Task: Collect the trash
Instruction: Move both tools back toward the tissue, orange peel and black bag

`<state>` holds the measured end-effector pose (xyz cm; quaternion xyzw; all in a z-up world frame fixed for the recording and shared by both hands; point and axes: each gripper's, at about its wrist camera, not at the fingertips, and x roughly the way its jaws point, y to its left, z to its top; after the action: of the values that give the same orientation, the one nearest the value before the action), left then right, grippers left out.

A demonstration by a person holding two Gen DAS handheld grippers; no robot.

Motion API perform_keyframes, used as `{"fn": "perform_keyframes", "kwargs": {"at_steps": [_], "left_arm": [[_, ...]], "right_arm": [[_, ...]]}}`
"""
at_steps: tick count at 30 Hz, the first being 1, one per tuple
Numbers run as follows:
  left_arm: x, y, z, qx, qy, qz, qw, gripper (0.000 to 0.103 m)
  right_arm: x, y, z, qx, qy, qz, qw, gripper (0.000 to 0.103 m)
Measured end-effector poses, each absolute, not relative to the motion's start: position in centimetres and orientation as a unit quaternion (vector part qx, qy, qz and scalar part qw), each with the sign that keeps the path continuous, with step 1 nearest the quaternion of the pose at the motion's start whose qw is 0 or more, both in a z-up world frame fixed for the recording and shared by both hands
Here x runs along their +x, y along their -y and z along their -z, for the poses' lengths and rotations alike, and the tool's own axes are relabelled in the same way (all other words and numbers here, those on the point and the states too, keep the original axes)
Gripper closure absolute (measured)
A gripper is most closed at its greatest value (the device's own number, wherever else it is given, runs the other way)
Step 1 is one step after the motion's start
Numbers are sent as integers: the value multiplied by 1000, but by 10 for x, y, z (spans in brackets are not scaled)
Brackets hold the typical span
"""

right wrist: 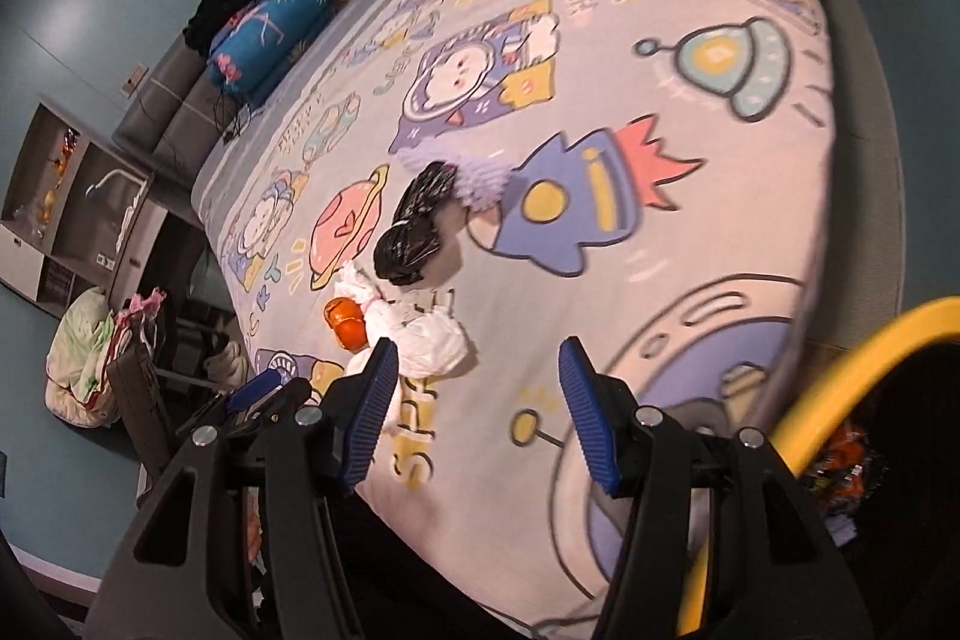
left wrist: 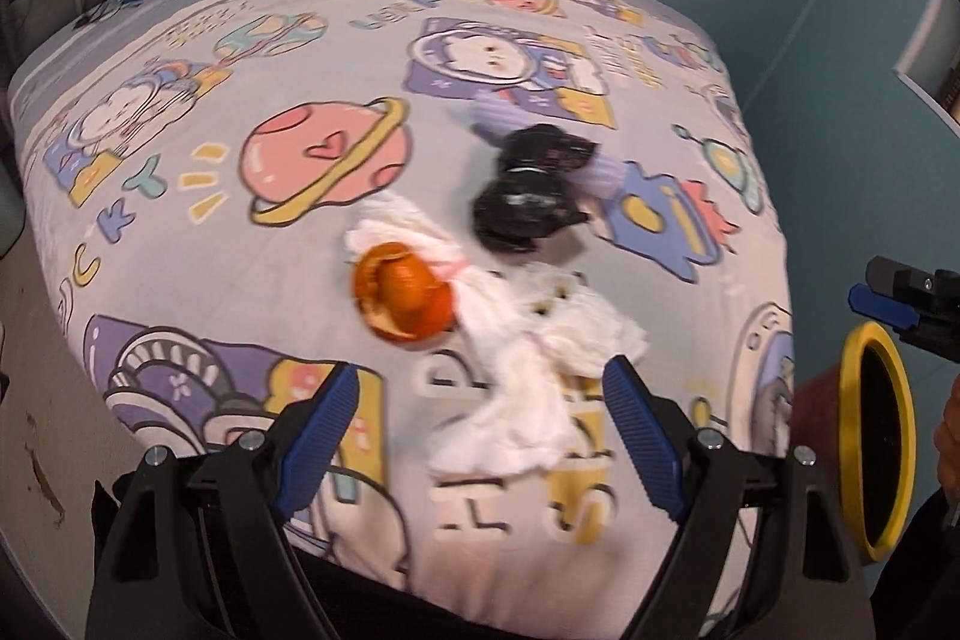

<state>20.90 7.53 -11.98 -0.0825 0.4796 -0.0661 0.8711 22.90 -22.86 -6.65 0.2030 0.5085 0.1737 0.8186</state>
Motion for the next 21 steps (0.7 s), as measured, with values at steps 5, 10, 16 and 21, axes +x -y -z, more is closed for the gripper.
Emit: {"fn": "perform_keyframes", "kwargs": {"at_steps": [5, 10, 16, 21], "left_arm": [[220, -99, 135, -103, -486, 47, 866, 23], [230, -111, 147, -111, -491, 38, 863, 23], [243, -119, 158, -115, -499, 36, 858, 23], [254, -124, 165, -123, -505, 39, 853, 23]], "right_arm": [[256, 195, 81, 202, -525, -185, 806, 50], [285, 157, 94, 193, -540, -196, 796, 50], [319, 122, 111, 188, -561, -195, 782, 50], [339, 104, 124, 182, -576, -187, 775, 50]]}}
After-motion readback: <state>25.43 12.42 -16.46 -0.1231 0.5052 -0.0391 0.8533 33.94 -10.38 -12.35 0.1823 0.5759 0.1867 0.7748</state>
